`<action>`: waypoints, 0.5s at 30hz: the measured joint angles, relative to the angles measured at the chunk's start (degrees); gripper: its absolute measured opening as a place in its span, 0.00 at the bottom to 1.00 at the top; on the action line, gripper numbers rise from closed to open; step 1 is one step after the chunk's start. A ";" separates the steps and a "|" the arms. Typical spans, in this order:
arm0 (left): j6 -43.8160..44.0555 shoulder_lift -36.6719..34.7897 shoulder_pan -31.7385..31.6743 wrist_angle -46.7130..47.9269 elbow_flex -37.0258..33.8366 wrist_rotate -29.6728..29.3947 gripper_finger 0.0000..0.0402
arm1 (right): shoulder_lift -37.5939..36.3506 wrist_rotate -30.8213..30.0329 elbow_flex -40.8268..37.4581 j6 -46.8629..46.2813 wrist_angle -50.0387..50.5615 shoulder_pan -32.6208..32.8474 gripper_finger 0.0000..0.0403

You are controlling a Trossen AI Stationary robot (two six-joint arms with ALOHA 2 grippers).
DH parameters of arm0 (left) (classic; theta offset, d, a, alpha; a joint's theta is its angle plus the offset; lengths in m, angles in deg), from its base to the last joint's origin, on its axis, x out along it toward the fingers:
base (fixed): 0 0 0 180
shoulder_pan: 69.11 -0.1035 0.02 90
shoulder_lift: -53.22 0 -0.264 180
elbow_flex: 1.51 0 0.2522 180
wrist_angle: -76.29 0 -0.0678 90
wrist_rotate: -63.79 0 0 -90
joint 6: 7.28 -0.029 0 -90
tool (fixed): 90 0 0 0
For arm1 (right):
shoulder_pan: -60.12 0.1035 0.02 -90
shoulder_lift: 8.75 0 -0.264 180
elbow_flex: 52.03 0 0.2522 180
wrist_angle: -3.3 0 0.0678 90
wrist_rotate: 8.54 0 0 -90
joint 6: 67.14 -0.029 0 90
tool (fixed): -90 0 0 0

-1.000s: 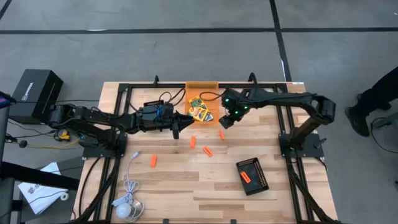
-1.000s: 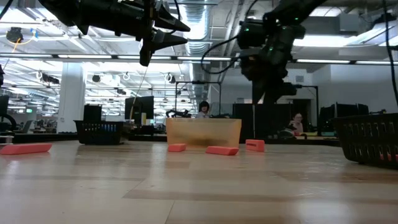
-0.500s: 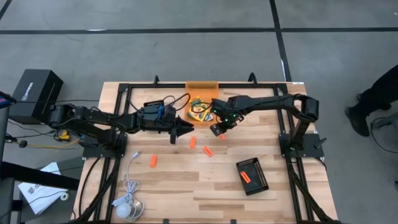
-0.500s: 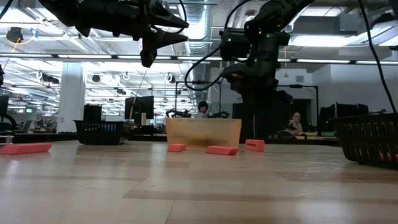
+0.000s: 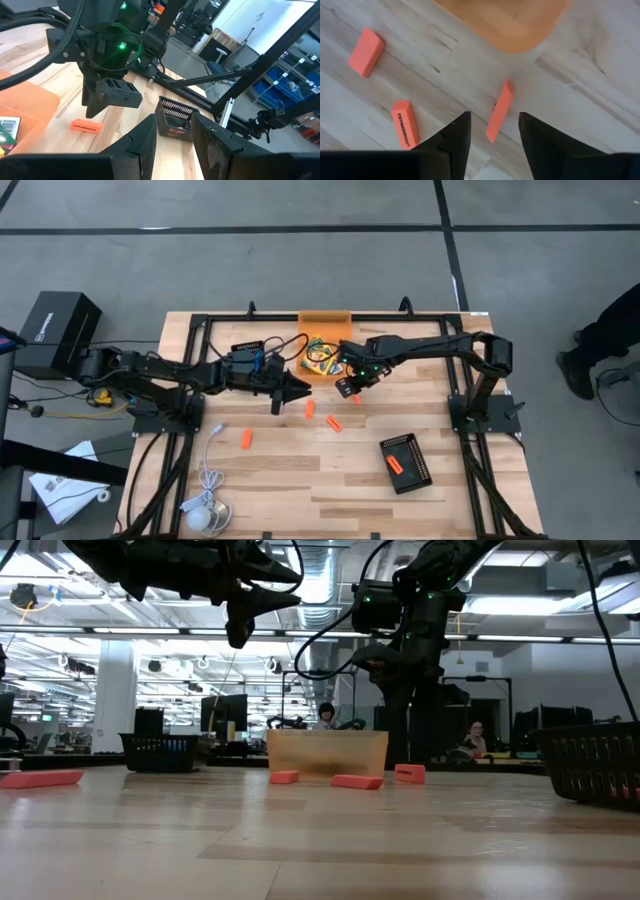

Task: Pick & Place School Supplies
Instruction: Put the orange eraser into the bottom black bin

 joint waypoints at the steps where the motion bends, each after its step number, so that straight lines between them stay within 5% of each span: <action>1: 0.00 0.00 0.00 0.02 0.00 0.02 0.29 | 0.00 -0.02 -0.06 -0.02 -0.06 0.00 0.40; 15: 0.00 0.00 0.00 0.73 0.00 0.63 0.29 | -0.07 1.68 -5.41 -3.36 -5.80 1.21 0.49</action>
